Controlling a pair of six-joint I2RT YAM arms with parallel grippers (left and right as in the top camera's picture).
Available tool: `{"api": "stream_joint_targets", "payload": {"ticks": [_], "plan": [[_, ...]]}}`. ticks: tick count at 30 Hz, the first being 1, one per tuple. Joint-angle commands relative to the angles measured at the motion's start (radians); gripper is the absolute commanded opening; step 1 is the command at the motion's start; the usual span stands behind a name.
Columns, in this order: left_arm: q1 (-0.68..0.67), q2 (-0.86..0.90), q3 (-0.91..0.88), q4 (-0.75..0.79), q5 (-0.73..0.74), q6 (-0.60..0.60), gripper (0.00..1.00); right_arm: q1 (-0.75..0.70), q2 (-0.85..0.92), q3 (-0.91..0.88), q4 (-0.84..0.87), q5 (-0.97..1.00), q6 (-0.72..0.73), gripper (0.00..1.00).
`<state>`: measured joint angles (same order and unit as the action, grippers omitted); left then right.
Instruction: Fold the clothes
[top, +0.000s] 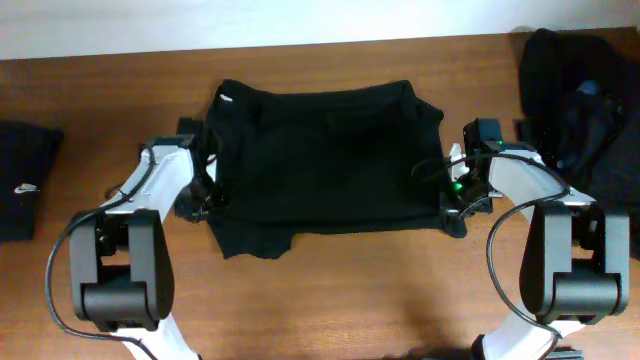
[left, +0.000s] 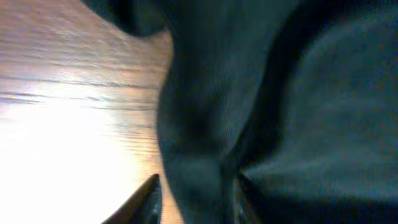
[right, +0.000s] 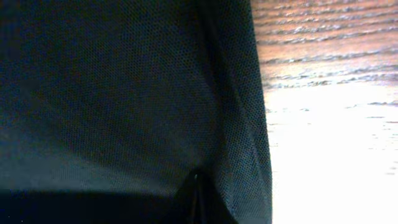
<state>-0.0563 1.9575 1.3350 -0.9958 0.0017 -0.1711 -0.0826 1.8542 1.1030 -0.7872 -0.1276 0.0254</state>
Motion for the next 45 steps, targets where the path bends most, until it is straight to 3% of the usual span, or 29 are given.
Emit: {"api": "stream_joint_targets", "payload": {"ticks": [1, 3, 12, 15, 19, 26, 29, 36, 40, 45], "plan": [[0.01, -0.011, 0.107, -0.047, -0.016, 0.008, 0.46, -0.01, 0.006, -0.005, 0.003, 0.031, -0.002, 0.06], [0.01, -0.017, 0.158, -0.101, 0.025, 0.008, 0.49, -0.01, 0.006, -0.005, 0.002, 0.03, -0.002, 0.1], [0.009, -0.045, 0.219, -0.378, 0.146, -0.06, 0.56, -0.01, 0.006, -0.005, -0.011, 0.026, -0.002, 0.46], [0.004, -0.045, 0.214, -0.412, 0.24, -0.009, 0.57, -0.01, 0.006, -0.005, -0.005, 0.01, -0.002, 0.51], [-0.016, -0.045, 0.192, -0.46, 0.388, 0.071, 0.57, -0.009, 0.006, -0.005, 0.0, -0.019, -0.002, 0.53], [-0.107, -0.07, 0.06, -0.424, 0.346, 0.07, 0.55, -0.01, 0.006, -0.005, 0.01, -0.021, -0.002, 0.54], [-0.115, -0.121, -0.024, -0.354, 0.296, 0.009, 0.52, -0.01, 0.006, -0.005, 0.01, -0.027, -0.002, 0.54], [-0.116, -0.43, -0.159, -0.214, 0.115, -0.114, 0.52, -0.009, 0.006, -0.005, 0.01, -0.049, -0.002, 0.55], [-0.119, -0.632, -0.239, -0.139, 0.055, -0.119, 0.7, -0.009, 0.006, -0.005, 0.013, -0.049, -0.002, 0.55], [-0.119, -0.745, -0.44, -0.035, 0.072, -0.12, 0.65, -0.009, 0.006, -0.005, 0.014, -0.049, -0.002, 0.55]]}}
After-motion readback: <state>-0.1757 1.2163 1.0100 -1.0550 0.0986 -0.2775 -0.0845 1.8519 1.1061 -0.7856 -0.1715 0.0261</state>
